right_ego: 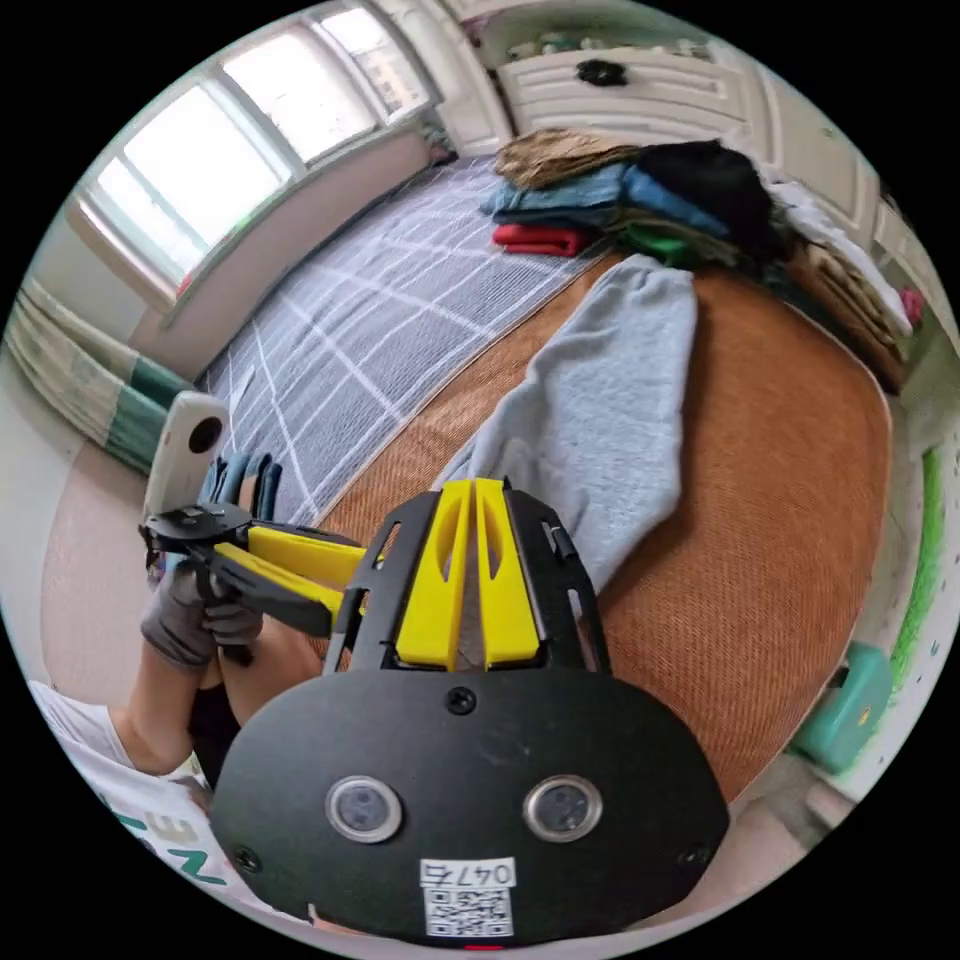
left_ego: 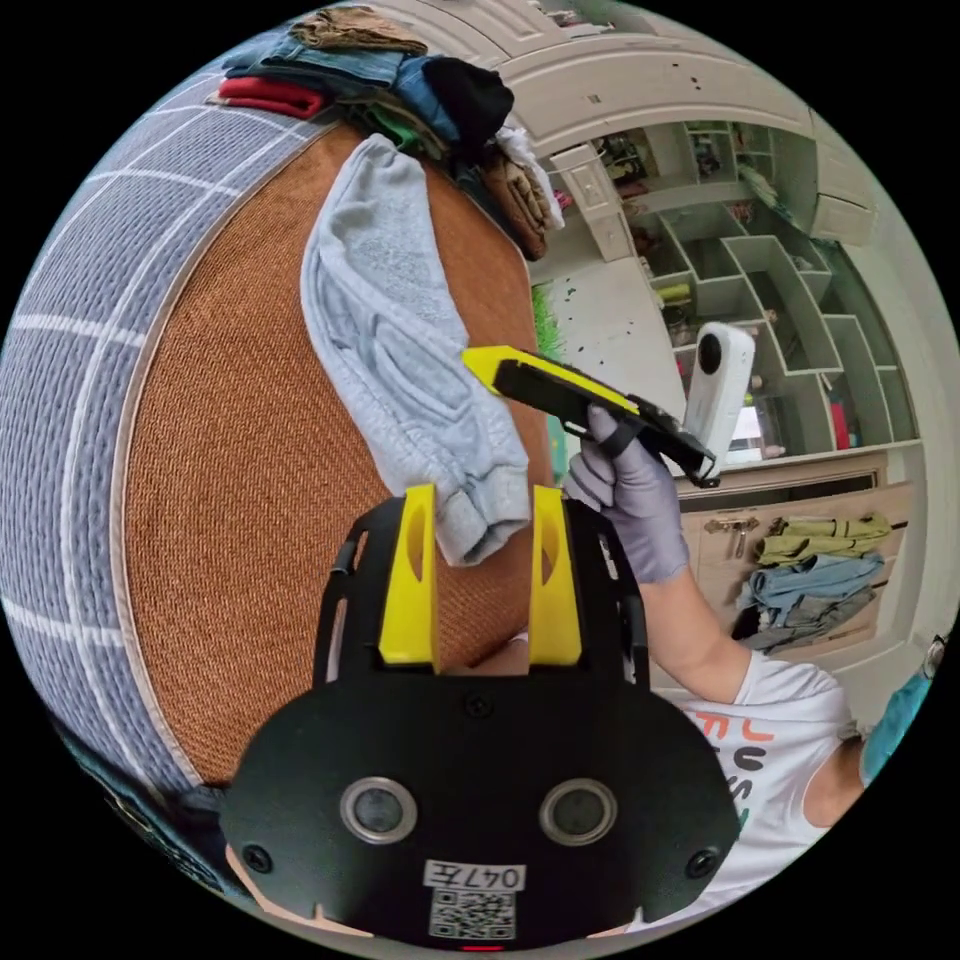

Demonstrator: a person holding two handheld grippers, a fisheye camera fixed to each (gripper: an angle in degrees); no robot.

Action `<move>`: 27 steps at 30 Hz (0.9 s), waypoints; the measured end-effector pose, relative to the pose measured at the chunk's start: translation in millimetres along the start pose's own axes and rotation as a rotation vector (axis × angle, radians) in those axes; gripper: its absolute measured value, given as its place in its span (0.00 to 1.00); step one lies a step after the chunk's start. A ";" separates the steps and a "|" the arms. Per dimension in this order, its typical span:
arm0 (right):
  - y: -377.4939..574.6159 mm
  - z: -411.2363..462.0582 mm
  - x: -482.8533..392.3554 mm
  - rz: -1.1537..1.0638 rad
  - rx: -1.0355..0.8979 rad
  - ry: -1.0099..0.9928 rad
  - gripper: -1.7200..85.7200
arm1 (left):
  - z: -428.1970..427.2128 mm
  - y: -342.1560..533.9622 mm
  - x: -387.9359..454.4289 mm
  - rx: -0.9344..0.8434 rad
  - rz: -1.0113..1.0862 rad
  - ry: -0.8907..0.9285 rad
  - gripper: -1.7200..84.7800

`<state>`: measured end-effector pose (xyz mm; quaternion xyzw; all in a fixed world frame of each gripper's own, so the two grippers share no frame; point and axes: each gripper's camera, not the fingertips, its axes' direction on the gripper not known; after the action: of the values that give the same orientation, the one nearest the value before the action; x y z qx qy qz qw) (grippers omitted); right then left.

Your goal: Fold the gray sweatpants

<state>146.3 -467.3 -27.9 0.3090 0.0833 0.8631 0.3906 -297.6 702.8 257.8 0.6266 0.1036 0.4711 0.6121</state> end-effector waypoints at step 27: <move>159.3 -50.0 144.2 0.278 -0.060 0.325 0.01 | 36.6 -5.7 30.4 -0.331 0.124 -0.513 0.07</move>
<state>-55.5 -466.3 61.2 0.1625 0.0760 0.9493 0.2582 -252.6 701.1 274.1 0.6219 -0.1709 0.3443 0.6822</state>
